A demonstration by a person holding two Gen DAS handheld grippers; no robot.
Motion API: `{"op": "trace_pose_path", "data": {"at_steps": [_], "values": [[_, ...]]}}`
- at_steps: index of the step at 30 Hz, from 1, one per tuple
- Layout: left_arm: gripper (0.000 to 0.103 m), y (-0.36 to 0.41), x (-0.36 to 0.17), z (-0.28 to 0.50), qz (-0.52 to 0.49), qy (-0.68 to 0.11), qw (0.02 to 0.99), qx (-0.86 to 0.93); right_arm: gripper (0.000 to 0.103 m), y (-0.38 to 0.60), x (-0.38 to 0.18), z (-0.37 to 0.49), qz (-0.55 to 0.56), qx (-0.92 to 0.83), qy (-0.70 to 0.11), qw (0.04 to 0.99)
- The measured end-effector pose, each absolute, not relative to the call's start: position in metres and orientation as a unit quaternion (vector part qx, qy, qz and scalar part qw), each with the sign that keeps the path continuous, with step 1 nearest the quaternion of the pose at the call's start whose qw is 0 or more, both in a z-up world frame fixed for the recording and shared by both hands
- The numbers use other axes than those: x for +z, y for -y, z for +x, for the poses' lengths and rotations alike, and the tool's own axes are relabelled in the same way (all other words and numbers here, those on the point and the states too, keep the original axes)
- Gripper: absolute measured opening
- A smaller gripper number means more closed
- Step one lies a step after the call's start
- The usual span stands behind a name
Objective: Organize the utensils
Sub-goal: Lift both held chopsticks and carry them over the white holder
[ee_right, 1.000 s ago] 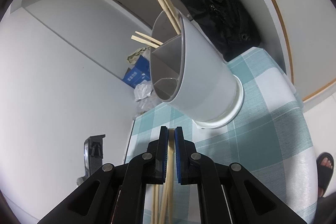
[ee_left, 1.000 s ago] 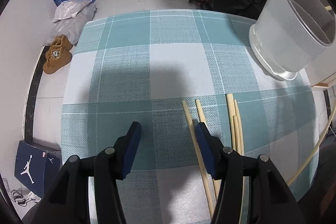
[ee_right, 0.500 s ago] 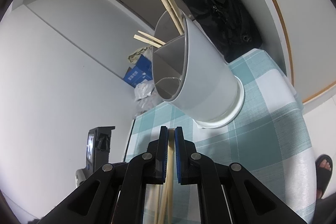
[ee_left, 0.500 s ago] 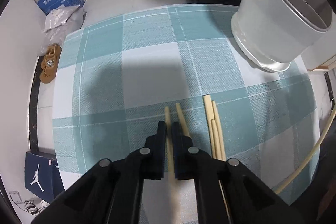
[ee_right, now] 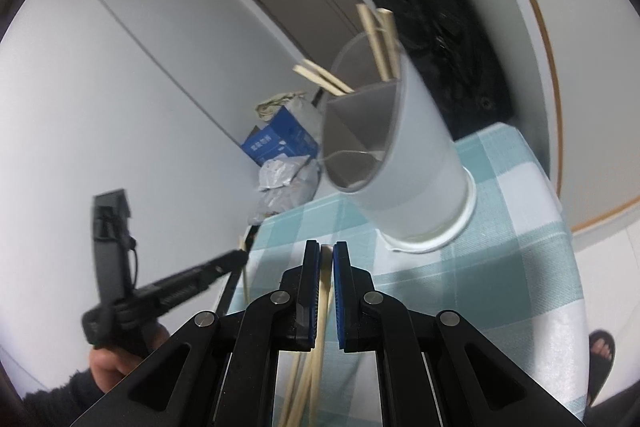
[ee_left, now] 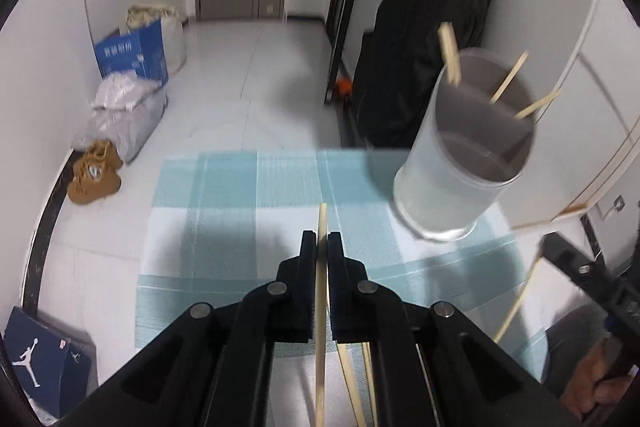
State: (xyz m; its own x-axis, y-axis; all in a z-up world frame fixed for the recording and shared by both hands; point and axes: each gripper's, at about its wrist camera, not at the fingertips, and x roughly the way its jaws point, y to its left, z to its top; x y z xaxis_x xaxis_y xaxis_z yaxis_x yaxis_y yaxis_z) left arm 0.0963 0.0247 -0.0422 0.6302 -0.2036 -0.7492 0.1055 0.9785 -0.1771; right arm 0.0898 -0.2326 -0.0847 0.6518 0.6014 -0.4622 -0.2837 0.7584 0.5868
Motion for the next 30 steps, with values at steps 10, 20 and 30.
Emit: {"op": "trace_pose_path", "data": {"at_steps": [10,20,30], "values": [[0.001,-0.027,-0.035,0.077,-0.068,-0.387,0.913,-0.111,0.006,0.2,-0.054,0.065,0.15,0.255,-0.283,0.912],[0.001,-0.032,-0.021,0.066,-0.088,-0.36,0.919,-0.137,0.006,0.178,-0.03,0.059,0.107,0.253,-0.253,0.928],[0.001,-0.031,0.0,0.072,-0.086,-0.339,0.924,-0.153,0.006,0.171,-0.011,0.06,0.11,0.257,-0.243,0.929]]}}
